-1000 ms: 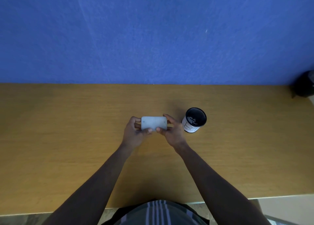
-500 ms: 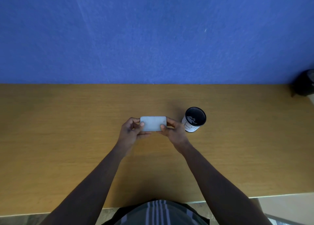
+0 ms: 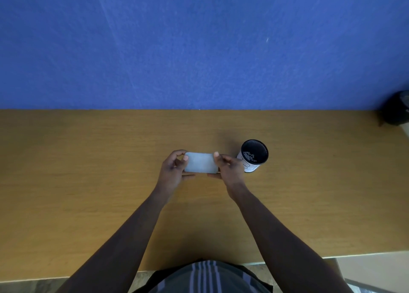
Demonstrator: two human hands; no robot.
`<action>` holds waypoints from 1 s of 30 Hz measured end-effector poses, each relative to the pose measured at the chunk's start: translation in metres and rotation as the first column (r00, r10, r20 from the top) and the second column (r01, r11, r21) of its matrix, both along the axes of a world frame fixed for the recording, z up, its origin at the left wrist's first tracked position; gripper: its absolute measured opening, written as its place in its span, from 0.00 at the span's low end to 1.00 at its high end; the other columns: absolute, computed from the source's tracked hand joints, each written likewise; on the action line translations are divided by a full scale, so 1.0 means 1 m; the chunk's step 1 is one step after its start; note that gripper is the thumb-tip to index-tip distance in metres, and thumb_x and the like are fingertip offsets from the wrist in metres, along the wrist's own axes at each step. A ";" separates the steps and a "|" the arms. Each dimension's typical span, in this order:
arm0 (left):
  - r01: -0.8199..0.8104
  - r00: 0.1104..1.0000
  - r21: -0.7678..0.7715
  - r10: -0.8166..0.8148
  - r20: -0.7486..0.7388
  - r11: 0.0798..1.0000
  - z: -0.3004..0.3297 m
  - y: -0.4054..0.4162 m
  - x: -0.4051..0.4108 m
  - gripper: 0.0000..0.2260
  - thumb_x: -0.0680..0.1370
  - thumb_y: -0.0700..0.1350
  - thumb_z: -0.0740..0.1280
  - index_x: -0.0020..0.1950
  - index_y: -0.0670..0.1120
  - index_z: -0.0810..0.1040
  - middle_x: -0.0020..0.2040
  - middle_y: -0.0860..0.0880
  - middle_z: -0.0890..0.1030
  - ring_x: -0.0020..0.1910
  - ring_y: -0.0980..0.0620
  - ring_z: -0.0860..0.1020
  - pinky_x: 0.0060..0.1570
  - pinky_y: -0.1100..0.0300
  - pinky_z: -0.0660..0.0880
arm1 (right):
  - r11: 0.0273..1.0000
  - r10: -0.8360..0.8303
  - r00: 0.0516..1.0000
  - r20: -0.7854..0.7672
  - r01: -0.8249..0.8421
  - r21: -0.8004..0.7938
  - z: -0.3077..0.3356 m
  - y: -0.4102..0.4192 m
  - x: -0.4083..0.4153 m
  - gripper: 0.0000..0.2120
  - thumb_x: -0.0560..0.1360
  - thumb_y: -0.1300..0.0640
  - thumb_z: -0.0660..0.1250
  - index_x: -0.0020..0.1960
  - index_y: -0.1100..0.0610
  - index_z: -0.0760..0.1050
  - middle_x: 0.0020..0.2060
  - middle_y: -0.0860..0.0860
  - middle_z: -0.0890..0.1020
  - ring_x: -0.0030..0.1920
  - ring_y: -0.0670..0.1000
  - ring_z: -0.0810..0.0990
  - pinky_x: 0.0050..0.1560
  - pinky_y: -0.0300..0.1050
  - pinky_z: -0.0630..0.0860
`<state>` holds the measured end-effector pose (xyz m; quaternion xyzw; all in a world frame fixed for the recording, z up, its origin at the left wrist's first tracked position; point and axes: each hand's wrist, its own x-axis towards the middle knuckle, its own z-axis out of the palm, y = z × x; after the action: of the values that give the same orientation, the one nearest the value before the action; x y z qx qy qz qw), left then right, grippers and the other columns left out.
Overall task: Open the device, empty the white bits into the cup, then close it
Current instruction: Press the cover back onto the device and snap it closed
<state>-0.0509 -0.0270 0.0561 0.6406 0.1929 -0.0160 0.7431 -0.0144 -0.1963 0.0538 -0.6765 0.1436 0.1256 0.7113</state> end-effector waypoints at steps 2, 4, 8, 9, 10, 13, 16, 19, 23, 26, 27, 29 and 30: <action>0.016 1.000 0.019 -0.016 -0.012 1.000 0.000 0.000 -0.001 0.05 0.80 0.47 0.66 0.54 0.50 0.79 0.45 0.46 0.72 0.49 0.50 0.78 0.40 0.50 0.83 | 1.000 -0.006 1.000 0.010 0.006 0.006 -0.001 -0.001 0.000 0.10 0.75 0.51 0.71 0.48 0.57 0.83 0.49 0.53 0.79 0.50 0.52 0.82 0.35 0.48 0.84; 0.013 1.000 0.039 -0.012 -0.026 0.999 0.000 -0.002 -0.002 0.07 0.79 0.49 0.67 0.54 0.48 0.79 0.48 0.45 0.73 0.52 0.48 0.78 0.42 0.49 0.83 | 1.000 0.005 0.999 0.034 -0.006 0.024 0.000 0.000 -0.001 0.04 0.75 0.53 0.73 0.46 0.53 0.82 0.48 0.51 0.78 0.49 0.50 0.81 0.35 0.48 0.83; 0.019 1.000 0.051 -0.018 -0.025 0.998 0.002 -0.007 -0.002 0.08 0.78 0.48 0.69 0.53 0.45 0.78 0.50 0.45 0.75 0.53 0.48 0.79 0.44 0.46 0.83 | 0.999 0.048 0.996 0.079 -0.046 -0.028 0.001 0.004 -0.005 0.05 0.72 0.55 0.75 0.43 0.52 0.79 0.47 0.50 0.77 0.46 0.49 0.82 0.34 0.50 0.84; 0.030 0.999 0.051 -0.029 -0.020 0.998 0.002 -0.008 -0.002 0.07 0.78 0.47 0.69 0.53 0.45 0.78 0.50 0.46 0.74 0.52 0.48 0.79 0.44 0.46 0.83 | 0.997 0.062 0.994 0.089 -0.059 -0.045 0.000 0.005 -0.005 0.06 0.72 0.56 0.75 0.44 0.51 0.79 0.48 0.51 0.77 0.47 0.51 0.83 0.34 0.51 0.84; 0.039 0.999 0.050 -0.038 -0.014 0.998 0.002 -0.009 -0.002 0.07 0.78 0.46 0.70 0.52 0.45 0.79 0.50 0.46 0.74 0.52 0.48 0.79 0.44 0.47 0.83 | 0.995 0.084 0.991 0.104 -0.078 -0.067 0.000 0.005 -0.005 0.05 0.72 0.56 0.75 0.44 0.51 0.79 0.50 0.52 0.77 0.48 0.52 0.83 0.35 0.52 0.84; 0.043 0.999 0.045 -0.043 0.007 0.998 0.002 -0.009 -0.004 0.06 0.77 0.44 0.70 0.51 0.43 0.79 0.49 0.47 0.75 0.50 0.48 0.80 0.43 0.50 0.84 | 0.977 0.156 0.976 0.149 -0.130 -0.166 -0.002 0.008 -0.006 0.06 0.72 0.56 0.75 0.47 0.56 0.81 0.55 0.58 0.75 0.50 0.55 0.83 0.36 0.55 0.85; 0.050 0.998 0.020 -0.050 0.041 0.999 0.002 -0.008 -0.004 0.05 0.77 0.41 0.70 0.50 0.41 0.79 0.51 0.48 0.78 0.49 0.51 0.81 0.44 0.50 0.83 | 0.971 0.154 0.975 0.163 -0.118 -0.208 -0.003 0.009 -0.005 0.05 0.72 0.59 0.75 0.44 0.60 0.81 0.54 0.61 0.75 0.48 0.57 0.83 0.37 0.55 0.85; 0.065 0.995 0.015 -0.066 0.072 0.998 0.001 -0.005 -0.005 0.06 0.77 0.39 0.69 0.52 0.38 0.78 0.54 0.47 0.80 0.48 0.53 0.82 0.43 0.53 0.83 | 0.964 0.161 0.967 0.197 -0.112 -0.241 0.000 0.009 -0.006 0.04 0.72 0.60 0.75 0.41 0.58 0.81 0.52 0.58 0.75 0.45 0.57 0.83 0.37 0.54 0.85; 0.081 0.993 -0.032 -0.078 0.083 0.996 0.000 -0.002 -0.005 0.07 0.78 0.37 0.67 0.54 0.35 0.78 0.57 0.44 0.79 0.51 0.46 0.82 0.45 0.51 0.83 | 0.956 0.181 0.959 0.219 -0.119 -0.268 0.002 0.009 -0.006 0.03 0.73 0.62 0.74 0.43 0.60 0.81 0.50 0.54 0.73 0.45 0.55 0.82 0.38 0.51 0.85; 0.109 0.993 -0.089 -0.103 0.063 0.990 -0.004 0.006 -0.004 0.09 0.79 0.37 0.66 0.56 0.34 0.78 0.58 0.42 0.79 0.54 0.42 0.81 0.47 0.48 0.83 | 0.943 0.216 0.947 0.237 -0.139 -0.301 0.000 0.007 -0.005 0.03 0.74 0.63 0.73 0.46 0.63 0.82 0.50 0.54 0.72 0.44 0.50 0.80 0.38 0.49 0.85; 0.122 0.992 -0.105 -0.117 0.050 0.987 -0.005 0.009 -0.004 0.09 0.78 0.38 0.67 0.56 0.34 0.78 0.59 0.42 0.79 0.55 0.42 0.81 0.46 0.48 0.83 | 0.940 0.228 0.942 0.247 -0.146 -0.309 0.000 0.005 -0.005 0.03 0.74 0.64 0.72 0.47 0.64 0.82 0.50 0.53 0.71 0.44 0.49 0.80 0.37 0.49 0.85; 0.151 0.988 -0.136 -0.149 0.030 0.979 -0.007 0.015 -0.005 0.11 0.77 0.42 0.68 0.55 0.38 0.81 0.60 0.42 0.79 0.55 0.43 0.81 0.46 0.48 0.82 | 0.939 0.247 0.935 0.254 -0.165 -0.303 -0.001 0.003 -0.005 0.04 0.75 0.64 0.71 0.48 0.64 0.82 0.49 0.53 0.71 0.44 0.48 0.79 0.38 0.49 0.85; 0.163 0.987 -0.150 -0.162 0.022 0.975 -0.008 0.018 -0.006 0.12 0.76 0.44 0.69 0.56 0.39 0.81 0.60 0.42 0.79 0.56 0.43 0.81 0.47 0.48 0.82 | 0.941 0.251 0.935 0.249 -0.175 -0.289 -0.002 0.002 -0.005 0.05 0.75 0.64 0.71 0.49 0.64 0.82 0.50 0.53 0.71 0.45 0.49 0.80 0.39 0.50 0.85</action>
<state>-0.0568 -0.0093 0.0476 0.5962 0.1343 -0.0881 0.7866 -0.0193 -0.1947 0.0515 -0.7870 -0.0189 0.0847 0.6108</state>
